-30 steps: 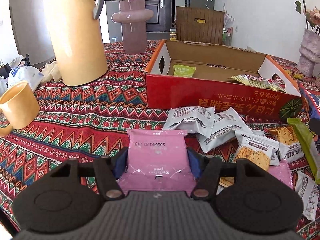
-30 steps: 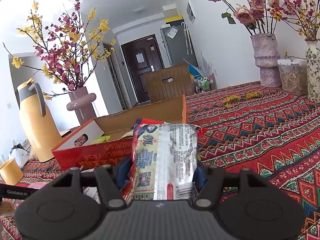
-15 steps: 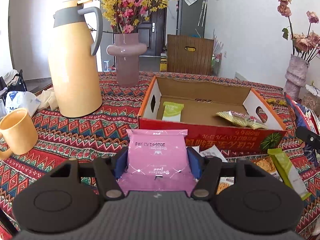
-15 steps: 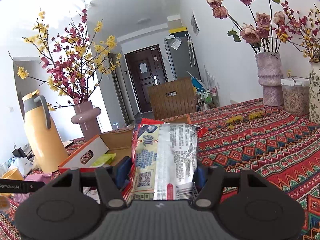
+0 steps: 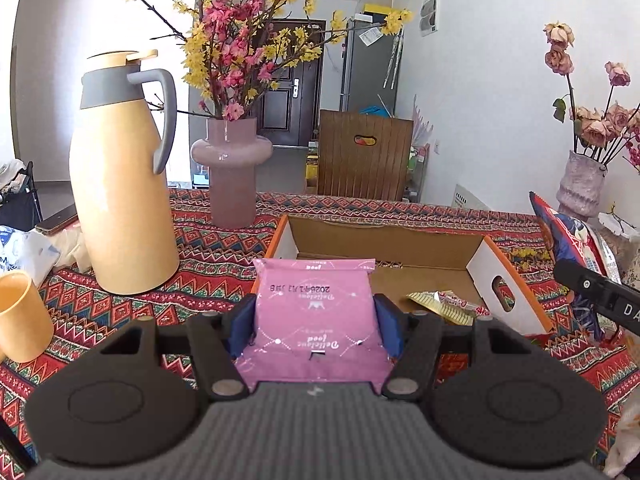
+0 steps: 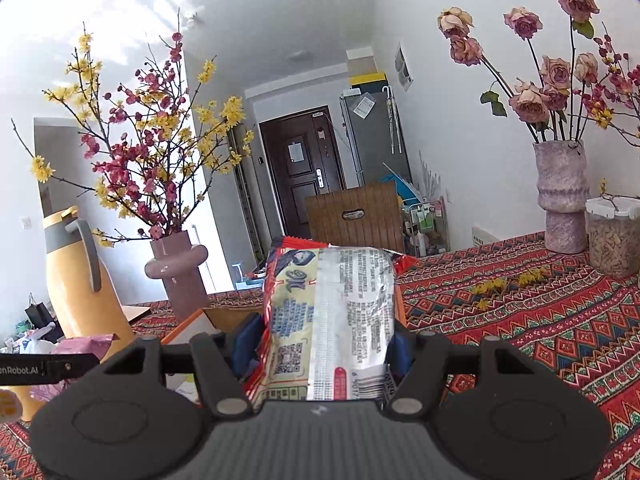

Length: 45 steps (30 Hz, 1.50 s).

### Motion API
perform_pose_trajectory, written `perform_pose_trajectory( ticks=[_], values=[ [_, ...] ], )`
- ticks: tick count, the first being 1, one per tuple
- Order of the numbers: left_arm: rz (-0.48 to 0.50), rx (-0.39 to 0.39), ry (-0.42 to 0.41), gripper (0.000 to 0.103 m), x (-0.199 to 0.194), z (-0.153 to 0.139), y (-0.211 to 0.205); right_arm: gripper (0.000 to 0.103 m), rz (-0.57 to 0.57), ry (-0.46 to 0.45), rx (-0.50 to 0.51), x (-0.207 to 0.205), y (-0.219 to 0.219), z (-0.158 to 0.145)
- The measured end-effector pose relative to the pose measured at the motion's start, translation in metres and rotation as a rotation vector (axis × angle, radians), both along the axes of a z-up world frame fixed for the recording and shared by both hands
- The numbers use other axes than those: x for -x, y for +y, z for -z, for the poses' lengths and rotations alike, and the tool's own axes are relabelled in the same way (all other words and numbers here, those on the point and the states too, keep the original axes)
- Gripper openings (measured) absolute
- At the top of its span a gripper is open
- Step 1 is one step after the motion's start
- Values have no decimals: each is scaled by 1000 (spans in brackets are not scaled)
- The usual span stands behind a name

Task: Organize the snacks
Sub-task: 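Carry both packets over the box and release them inside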

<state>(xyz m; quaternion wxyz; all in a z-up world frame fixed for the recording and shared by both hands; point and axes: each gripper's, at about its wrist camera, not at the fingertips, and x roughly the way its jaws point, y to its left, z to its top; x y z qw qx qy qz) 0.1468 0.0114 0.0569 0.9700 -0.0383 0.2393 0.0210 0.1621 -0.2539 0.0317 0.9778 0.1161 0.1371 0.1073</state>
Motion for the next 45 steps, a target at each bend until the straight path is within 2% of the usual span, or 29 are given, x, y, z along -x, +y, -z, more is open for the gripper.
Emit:
perform_pose_trajectory(
  ticks=[7,14,19,25,34,40,41,42,43,44,45],
  values=[
    [-8,1,-30,63,-23,-8,-7,63,-19,8,18,-28,11,-7],
    [-22,11,-32,63,-49,-7,-9,63,-34,33,40,-56,24,0],
    [-31,2,-24,63,-67,6,-12,63,-34,12,-2,-65,26,15],
    [-46,4,-27,63,-84,30,-9,63,-34,32,18,-71,30,25],
    [-49,1,0,63,-87,46,-2,63,-11,84,44,-77,34,36],
    [-59,18,-36,63,-81,44,-1,65,-19,81,44,-72,34,36],
    [-63,17,-45,64,-80,43,-1,67,-16,78,40,-71,33,35],
    [-65,20,-50,66,-80,42,0,75,-14,73,33,-70,31,34],
    [-71,24,-56,76,-79,41,0,81,-11,69,26,-68,29,33],
    [-81,23,-67,88,-77,41,0,93,-7,64,19,-67,27,32],
    [-93,19,-80,94,-75,40,0,101,-5,59,12,-66,26,31]
  ],
)
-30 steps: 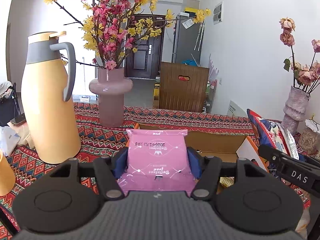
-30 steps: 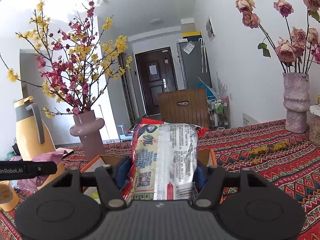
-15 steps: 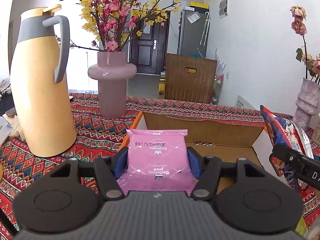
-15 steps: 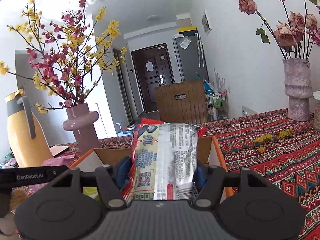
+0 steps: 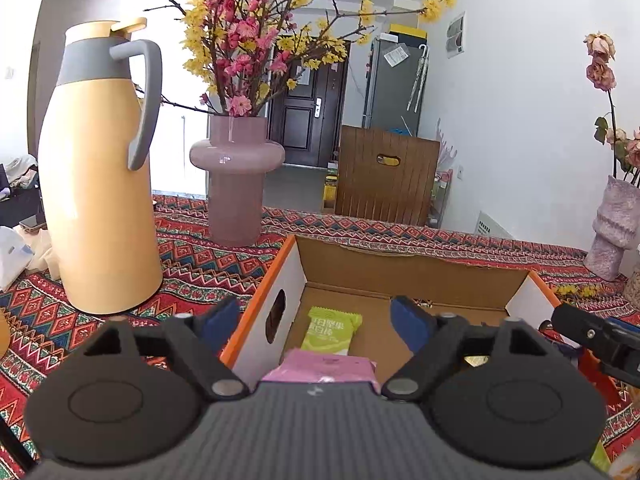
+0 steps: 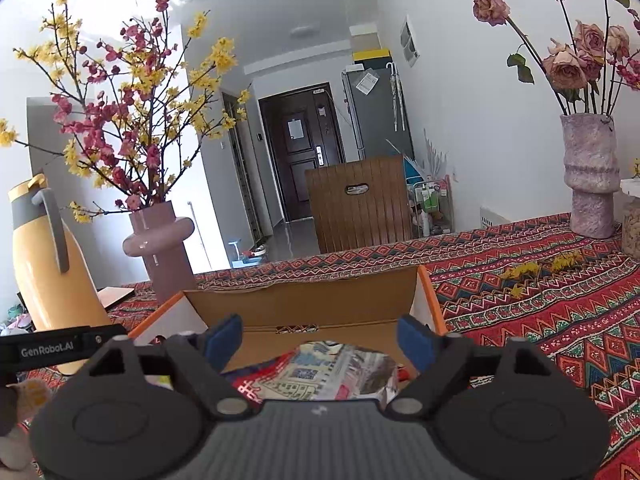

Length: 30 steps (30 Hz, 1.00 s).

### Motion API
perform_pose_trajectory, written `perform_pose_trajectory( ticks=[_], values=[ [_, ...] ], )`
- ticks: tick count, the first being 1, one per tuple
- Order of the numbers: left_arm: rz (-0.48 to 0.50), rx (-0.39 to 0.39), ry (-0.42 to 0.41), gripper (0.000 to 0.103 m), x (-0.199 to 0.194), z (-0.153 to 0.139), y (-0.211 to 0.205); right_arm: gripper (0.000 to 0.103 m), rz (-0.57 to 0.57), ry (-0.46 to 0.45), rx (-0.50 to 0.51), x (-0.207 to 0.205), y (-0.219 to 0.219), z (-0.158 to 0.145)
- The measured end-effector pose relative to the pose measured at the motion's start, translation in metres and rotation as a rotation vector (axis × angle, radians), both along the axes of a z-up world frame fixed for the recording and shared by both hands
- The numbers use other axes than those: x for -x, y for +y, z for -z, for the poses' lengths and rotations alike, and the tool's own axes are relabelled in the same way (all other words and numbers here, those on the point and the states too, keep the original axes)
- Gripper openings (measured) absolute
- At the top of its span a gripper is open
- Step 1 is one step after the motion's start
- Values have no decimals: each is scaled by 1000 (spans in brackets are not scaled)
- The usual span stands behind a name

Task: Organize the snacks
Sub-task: 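Carry both packets over the box and release them inside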

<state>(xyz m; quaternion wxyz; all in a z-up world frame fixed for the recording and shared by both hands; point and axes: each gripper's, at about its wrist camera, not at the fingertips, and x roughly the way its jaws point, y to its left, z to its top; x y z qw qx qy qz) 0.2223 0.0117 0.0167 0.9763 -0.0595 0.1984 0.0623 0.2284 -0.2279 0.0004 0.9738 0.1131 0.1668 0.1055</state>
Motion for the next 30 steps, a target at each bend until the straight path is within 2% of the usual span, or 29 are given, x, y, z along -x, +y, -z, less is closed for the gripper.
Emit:
perform_pose_trajectory(
  ticks=[1,2,18,24,30],
  values=[
    [-6,-3,-11,101,2,-1,0,103,3,-4,-6,1,-1,-1],
    [-9,-2,-19,103,4,-2,-1,103,4,-6,-14,2,-3,-1],
    [-2,6,-13,103,6,-5,1,103,12,-12,-26,4,-6,-3],
    [-10,1,-28,103,12,-17,-2,103,16,-22,-25,6,-7,-6],
    [5,5,-60,103,27,-34,-4,103,20,-65,-23,18,-8,-23]
  ],
)
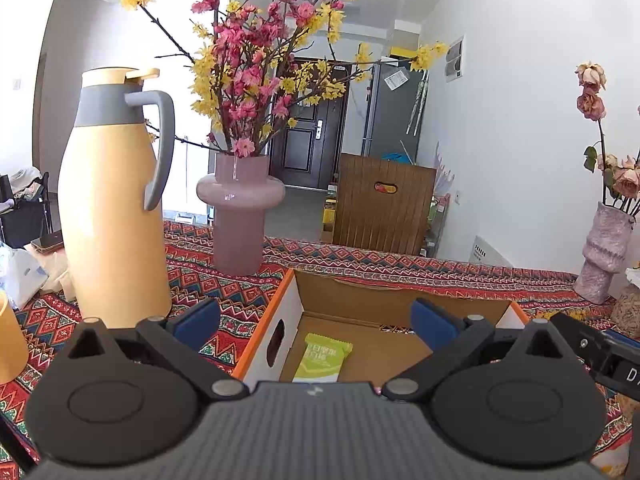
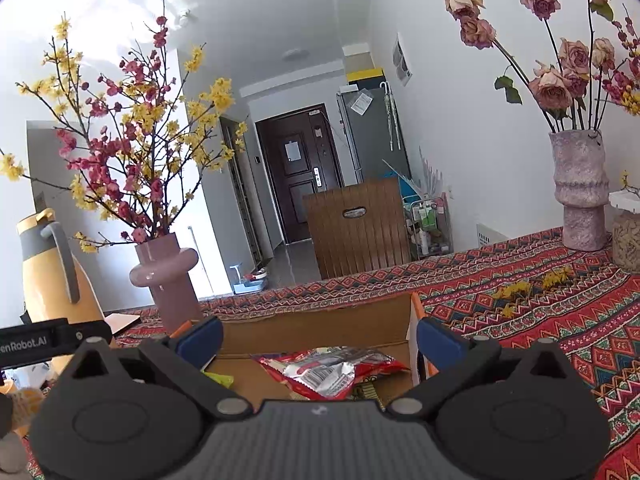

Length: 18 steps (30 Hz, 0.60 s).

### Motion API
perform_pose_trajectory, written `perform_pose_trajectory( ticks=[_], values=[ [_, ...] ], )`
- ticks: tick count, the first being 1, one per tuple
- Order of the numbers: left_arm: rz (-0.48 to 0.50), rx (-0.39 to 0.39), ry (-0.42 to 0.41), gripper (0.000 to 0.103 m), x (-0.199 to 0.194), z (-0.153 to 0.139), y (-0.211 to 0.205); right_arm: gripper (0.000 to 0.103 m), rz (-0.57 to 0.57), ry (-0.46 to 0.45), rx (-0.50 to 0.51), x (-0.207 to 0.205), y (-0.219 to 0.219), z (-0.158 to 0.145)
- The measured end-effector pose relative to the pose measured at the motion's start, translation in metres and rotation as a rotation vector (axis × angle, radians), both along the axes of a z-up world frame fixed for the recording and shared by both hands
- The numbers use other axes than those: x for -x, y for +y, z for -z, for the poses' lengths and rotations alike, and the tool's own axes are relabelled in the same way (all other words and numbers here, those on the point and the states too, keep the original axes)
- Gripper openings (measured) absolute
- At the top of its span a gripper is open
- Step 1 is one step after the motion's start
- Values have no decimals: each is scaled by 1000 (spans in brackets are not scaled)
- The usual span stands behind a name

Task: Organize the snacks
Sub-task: 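Carry both packets over the box and release them inside, then lower the right gripper onto the green-and-white bar and close it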

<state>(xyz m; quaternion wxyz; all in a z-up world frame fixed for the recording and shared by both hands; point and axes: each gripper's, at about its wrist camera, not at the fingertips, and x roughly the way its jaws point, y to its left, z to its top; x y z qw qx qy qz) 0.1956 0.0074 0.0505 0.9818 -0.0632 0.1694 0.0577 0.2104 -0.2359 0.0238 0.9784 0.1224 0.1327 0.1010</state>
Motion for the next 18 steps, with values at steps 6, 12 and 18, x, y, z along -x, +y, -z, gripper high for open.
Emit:
perform_pose_trajectory(
  ticks=[6,12,18],
  values=[
    [21,-6,-21,103,19,-11,-5,103,-8,-21,0,15,3,-11],
    [27,-12,-26,103,39,-15,-2,103,-21,-26,1,35,6,-15],
    [37,-22,-9,103,57,-10,4,103,-29,-11,10,55,6,-12]
  ],
)
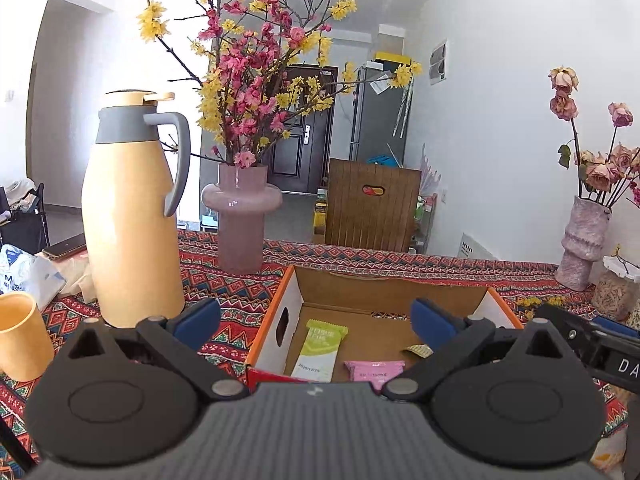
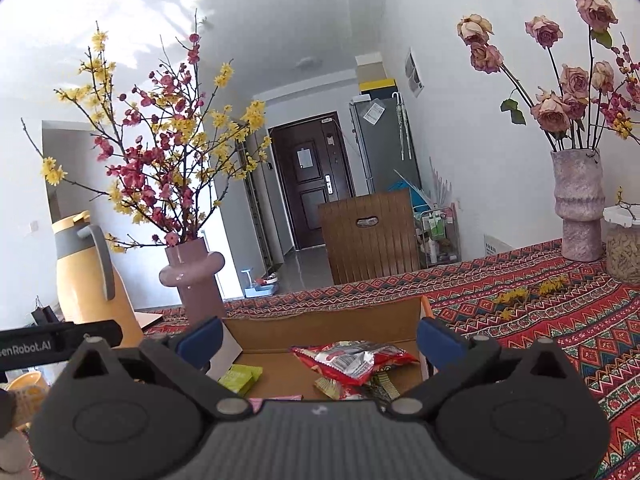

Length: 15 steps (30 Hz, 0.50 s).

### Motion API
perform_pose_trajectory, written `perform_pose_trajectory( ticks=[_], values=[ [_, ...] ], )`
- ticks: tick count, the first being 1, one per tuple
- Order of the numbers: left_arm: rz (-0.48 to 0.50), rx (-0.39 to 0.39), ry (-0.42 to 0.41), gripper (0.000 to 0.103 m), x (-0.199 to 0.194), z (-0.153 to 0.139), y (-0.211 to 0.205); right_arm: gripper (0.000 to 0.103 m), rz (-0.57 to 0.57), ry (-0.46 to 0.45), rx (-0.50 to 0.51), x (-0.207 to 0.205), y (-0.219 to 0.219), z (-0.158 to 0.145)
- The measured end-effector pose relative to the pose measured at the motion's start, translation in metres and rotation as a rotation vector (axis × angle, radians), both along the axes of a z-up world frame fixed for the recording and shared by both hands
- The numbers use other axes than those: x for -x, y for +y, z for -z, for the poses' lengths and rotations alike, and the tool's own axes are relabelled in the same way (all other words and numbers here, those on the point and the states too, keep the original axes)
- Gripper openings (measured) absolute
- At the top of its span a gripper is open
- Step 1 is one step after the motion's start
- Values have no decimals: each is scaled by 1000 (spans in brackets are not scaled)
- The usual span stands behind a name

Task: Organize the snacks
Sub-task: 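Lower the right gripper onto the green-and-white bar and close it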

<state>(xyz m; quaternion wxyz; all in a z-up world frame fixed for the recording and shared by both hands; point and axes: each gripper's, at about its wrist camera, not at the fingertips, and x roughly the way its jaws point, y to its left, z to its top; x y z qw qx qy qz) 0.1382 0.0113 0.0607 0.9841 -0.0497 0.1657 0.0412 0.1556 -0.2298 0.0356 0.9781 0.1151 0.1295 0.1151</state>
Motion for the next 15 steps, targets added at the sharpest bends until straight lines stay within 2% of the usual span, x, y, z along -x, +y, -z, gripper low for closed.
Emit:
perform_pose_trajectory(
  ticks=[15],
  values=[
    [-32,-40,95,103,22,39,30,103,52,99,67,32,-23,33]
  ],
)
